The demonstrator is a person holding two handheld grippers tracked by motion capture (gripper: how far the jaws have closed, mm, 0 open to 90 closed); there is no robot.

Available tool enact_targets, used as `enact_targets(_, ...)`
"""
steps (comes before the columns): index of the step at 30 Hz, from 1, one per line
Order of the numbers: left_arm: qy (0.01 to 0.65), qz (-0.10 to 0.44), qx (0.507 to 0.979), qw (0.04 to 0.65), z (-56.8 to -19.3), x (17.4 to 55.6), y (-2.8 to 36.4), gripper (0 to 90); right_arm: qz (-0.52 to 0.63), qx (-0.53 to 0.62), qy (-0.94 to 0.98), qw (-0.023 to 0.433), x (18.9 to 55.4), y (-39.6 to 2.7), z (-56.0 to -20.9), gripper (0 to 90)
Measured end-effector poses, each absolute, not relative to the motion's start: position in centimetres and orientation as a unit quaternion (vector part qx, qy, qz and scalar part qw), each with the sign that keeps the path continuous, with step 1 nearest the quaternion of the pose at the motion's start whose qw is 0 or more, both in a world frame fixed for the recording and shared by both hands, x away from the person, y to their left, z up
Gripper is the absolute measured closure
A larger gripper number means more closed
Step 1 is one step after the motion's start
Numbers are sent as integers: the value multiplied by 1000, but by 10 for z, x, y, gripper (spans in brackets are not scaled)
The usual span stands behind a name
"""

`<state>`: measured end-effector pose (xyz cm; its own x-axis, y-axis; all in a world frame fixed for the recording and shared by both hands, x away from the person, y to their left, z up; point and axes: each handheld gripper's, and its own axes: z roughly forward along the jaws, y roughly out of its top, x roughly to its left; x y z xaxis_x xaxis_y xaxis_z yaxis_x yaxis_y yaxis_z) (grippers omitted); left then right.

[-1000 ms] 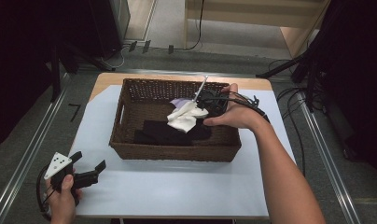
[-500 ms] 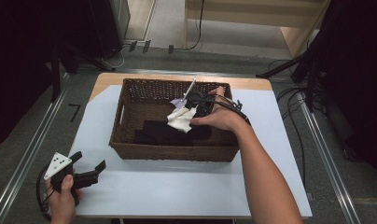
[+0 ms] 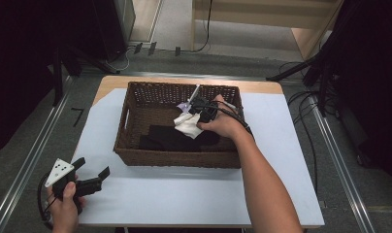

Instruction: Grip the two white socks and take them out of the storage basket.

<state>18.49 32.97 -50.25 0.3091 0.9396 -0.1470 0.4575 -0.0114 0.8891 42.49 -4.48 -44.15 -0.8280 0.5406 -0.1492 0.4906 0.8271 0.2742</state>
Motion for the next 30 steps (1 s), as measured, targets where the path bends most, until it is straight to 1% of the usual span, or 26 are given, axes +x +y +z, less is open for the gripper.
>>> enact_targets(1,527,260,662,466,-503,185,330,1,112,268,951,109,424,-45,-440,753)
enact_targets(2,527,260,662,466,-503,185,330,1,113,259,953,106,422,-46,-436,833)
enact_targets(7,528,259,663,463,-502,185,330,1,113,230,963,84,415,-46,-425,868)
enact_targets(12,527,261,662,465,-503,185,329,1,114,183,976,39,400,-38,-418,871)
enact_targets(13,528,261,662,464,-503,185,329,1,117,165,979,17,393,-31,-418,870)
enact_targets(14,528,261,662,464,-503,185,329,1,117,165,979,17,393,-31,-418,870)
enact_targets(16,527,262,662,464,-503,185,329,1,112,151,982,0,387,-23,-421,855)
enact_targets(17,527,262,662,464,-503,185,329,1,108,146,983,-3,385,-19,-423,832)
enact_targets(19,527,262,661,465,-503,185,329,1,113,144,983,6,383,-13,-423,709)
enact_targets(20,527,261,662,465,-503,185,329,1,139,152,978,17,383,-11,-417,572)
enact_targets(21,527,261,662,465,-503,185,329,1,139,152,978,17,383,-11,-417,572)
enact_targets(22,527,260,662,464,-503,185,329,1,154,159,975,29,384,-10,-413,496)
enact_targets(26,528,259,662,465,-503,185,329,1,179,189,964,56,392,-11,-405,316)
enact_targets(27,528,260,661,465,-503,185,329,1,174,201,961,70,397,-11,-408,222)
enact_targets(28,528,260,662,465,-503,185,329,1,174,201,961,70,397,-11,-408,222)
enact_targets(30,528,261,660,467,-503,185,329,1,169,215,958,86,402,-10,-413,166)
